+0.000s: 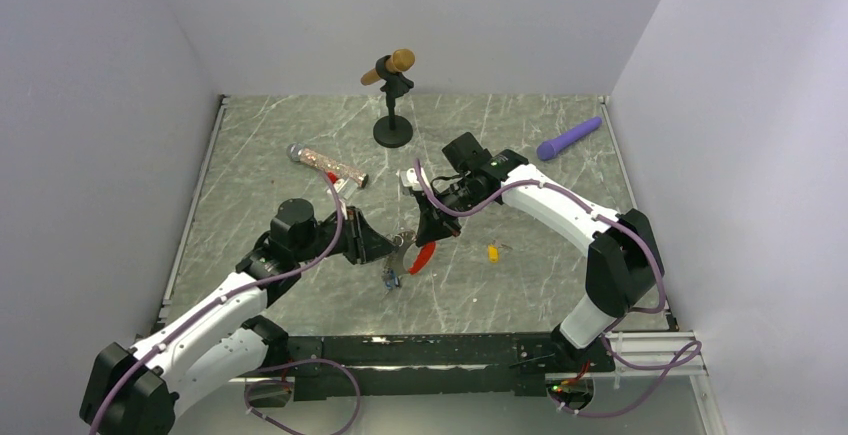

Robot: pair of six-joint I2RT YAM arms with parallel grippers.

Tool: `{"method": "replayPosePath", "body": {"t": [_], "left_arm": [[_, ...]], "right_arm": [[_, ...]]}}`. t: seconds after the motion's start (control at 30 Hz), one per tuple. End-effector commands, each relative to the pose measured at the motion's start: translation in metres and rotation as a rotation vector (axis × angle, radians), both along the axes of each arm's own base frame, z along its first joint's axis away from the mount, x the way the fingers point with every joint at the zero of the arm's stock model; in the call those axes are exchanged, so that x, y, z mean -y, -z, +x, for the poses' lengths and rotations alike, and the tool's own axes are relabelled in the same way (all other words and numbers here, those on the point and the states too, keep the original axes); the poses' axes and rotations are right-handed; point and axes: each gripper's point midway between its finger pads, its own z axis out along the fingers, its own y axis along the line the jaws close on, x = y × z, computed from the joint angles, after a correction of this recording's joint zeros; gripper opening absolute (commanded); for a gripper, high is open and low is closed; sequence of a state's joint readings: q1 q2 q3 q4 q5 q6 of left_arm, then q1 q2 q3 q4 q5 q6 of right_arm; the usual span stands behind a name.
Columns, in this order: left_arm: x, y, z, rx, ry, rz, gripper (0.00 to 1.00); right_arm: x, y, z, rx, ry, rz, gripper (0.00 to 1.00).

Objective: Put the keys on the keyring

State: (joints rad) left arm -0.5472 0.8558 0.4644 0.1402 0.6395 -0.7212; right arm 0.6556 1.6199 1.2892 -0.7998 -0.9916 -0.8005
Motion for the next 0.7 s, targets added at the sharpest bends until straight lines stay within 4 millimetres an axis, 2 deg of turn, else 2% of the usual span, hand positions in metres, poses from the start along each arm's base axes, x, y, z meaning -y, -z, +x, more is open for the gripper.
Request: {"method": "replayPosePath", "body": {"t": [0.0, 0.2, 0.4, 0.67], "left_arm": [[0.001, -0.007, 0.007, 0.01, -0.033, -0.029, 0.25], [-0.004, -0.004, 0.011, 0.017, -0.064, 0.008, 0.17], [-0.007, -0.001, 0.012, 0.042, -0.067, 0.051, 0.0], [-0.013, 0.0, 0.011, 0.143, -0.034, 0.131, 0.0]], "right_arm": [[-0.007, -0.018, 0.002, 0.038, -0.021, 0.062, 0.0], [-0.007, -0.016, 0.001, 0.046, -0.025, 0.057, 0.0], [-0.008, -0.014, 0.0, 0.051, -0.028, 0.051, 0.0], [-0.008, -0.014, -0.001, 0.051, -0.033, 0.055, 0.0]]}}
